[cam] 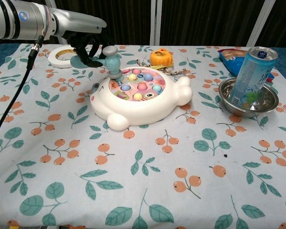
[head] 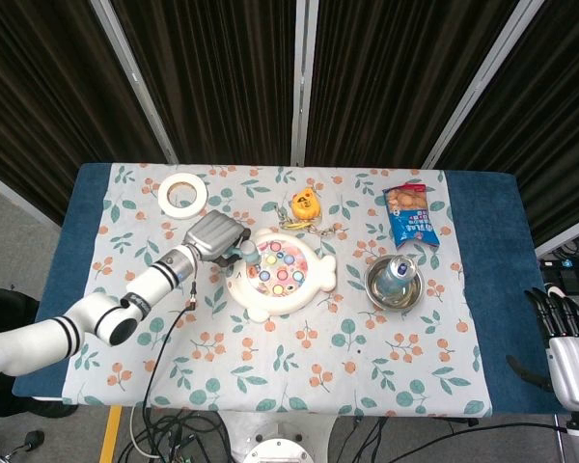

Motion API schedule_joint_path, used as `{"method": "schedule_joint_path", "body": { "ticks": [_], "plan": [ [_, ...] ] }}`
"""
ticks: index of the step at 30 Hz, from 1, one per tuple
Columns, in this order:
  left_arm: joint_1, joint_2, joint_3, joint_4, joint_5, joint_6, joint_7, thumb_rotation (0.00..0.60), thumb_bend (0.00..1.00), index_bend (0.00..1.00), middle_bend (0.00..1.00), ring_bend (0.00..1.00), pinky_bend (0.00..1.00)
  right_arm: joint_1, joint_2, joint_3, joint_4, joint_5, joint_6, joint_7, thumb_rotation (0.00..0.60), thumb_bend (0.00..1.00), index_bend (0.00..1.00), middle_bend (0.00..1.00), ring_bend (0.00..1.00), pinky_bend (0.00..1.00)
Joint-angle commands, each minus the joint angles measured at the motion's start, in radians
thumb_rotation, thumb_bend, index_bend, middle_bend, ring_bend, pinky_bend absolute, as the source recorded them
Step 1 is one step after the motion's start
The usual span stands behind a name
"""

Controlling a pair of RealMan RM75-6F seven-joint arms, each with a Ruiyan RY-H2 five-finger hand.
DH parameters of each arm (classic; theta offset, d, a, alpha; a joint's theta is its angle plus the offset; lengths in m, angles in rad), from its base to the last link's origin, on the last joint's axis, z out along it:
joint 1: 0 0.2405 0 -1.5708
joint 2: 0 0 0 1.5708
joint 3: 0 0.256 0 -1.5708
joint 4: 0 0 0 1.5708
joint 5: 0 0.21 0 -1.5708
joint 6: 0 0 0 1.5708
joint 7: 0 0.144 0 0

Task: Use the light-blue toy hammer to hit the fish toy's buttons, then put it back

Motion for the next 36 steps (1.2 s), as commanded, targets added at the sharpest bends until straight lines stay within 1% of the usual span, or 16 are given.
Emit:
{"method": "schedule_joint_path", "body": {
  "ticks": [1, 6, 12, 16, 20, 24, 30, 36],
  "plan": [
    [-0.017, -0.008, 0.009, 0.005, -0.036, -0.016, 0.026, 0.6, 0.56, 0.56, 0.63, 0.53, 0.71, -0.002, -0.001, 0.0, 0.003, 0.002, 0.0, 0.004, 0.6, 0.08, 0.0, 0.08, 0.0, 0.0],
    [-0.019, 0.006, 0.009, -0.018, -0.073, 0.004, 0.037, 0.6, 0.56, 0.56, 0.63, 0.53, 0.71, -0.007, -0.003, 0.0, 0.012, 0.002, 0.006, 0.014, 0.6, 0.08, 0.0, 0.08, 0.0, 0.0],
    [-0.008, 0.057, -0.002, -0.097, -0.073, 0.043, 0.026, 0.6, 0.56, 0.56, 0.63, 0.53, 0.71, -0.007, -0.005, 0.001, 0.017, -0.001, 0.007, 0.02, 0.6, 0.07, 0.0, 0.08, 0.0, 0.0],
    [0.0, 0.082, 0.014, -0.158, -0.061, 0.048, 0.025, 0.6, 0.56, 0.56, 0.63, 0.53, 0.71, -0.009, -0.008, 0.0, 0.024, 0.001, 0.007, 0.027, 0.6, 0.07, 0.0, 0.08, 0.0, 0.0],
    [-0.009, 0.084, 0.036, -0.188, -0.058, 0.038, 0.051, 0.6, 0.56, 0.56, 0.63, 0.53, 0.71, -0.007, -0.011, 0.001, 0.029, -0.001, 0.003, 0.032, 0.6, 0.07, 0.0, 0.08, 0.0, 0.0],
    [-0.031, 0.064, 0.045, -0.185, -0.087, 0.027, 0.08, 0.6, 0.56, 0.56, 0.63, 0.54, 0.71, -0.007, -0.011, 0.001, 0.031, -0.002, 0.003, 0.034, 0.6, 0.07, 0.0, 0.08, 0.0, 0.0],
    [-0.075, 0.036, 0.058, -0.163, -0.174, 0.019, 0.146, 0.6, 0.56, 0.56, 0.63, 0.54, 0.72, -0.011, -0.011, 0.0, 0.035, 0.002, 0.003, 0.039, 0.6, 0.07, 0.0, 0.08, 0.0, 0.0],
    [-0.117, 0.02, 0.081, -0.152, -0.267, 0.029, 0.218, 0.6, 0.57, 0.56, 0.63, 0.54, 0.72, -0.01, -0.014, 0.001, 0.042, 0.006, -0.002, 0.046, 0.6, 0.07, 0.0, 0.08, 0.0, 0.0]
  ]
}}
